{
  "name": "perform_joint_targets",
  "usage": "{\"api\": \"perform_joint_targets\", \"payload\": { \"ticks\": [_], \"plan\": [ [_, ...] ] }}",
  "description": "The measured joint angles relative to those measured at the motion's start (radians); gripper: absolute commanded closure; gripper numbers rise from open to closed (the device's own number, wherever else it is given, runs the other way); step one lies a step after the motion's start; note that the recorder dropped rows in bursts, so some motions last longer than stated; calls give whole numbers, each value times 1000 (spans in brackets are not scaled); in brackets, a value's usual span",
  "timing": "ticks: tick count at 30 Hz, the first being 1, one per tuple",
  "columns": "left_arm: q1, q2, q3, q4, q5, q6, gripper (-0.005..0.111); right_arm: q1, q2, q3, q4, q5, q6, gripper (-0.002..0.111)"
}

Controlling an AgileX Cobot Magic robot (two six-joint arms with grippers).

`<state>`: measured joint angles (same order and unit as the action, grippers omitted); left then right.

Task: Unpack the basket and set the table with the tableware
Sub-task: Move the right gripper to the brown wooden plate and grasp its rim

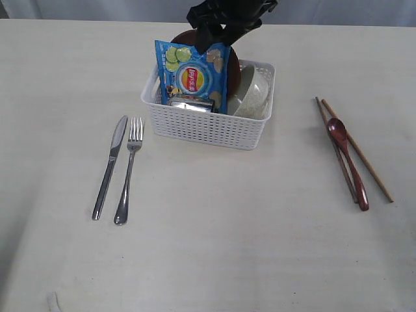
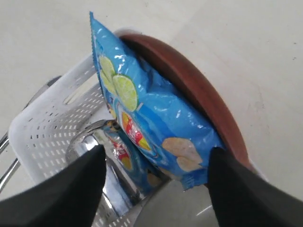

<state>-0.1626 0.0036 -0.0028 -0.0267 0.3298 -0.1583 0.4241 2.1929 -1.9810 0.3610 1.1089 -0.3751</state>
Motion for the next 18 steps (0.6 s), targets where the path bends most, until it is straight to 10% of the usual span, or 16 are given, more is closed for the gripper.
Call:
{"api": "perform_joint_targets", "payload": {
  "ticks": [18],
  "plan": [
    [0, 0, 0, 0, 0, 0, 107, 0, -25, 0, -90, -99, -25, 55]
  ]
}}
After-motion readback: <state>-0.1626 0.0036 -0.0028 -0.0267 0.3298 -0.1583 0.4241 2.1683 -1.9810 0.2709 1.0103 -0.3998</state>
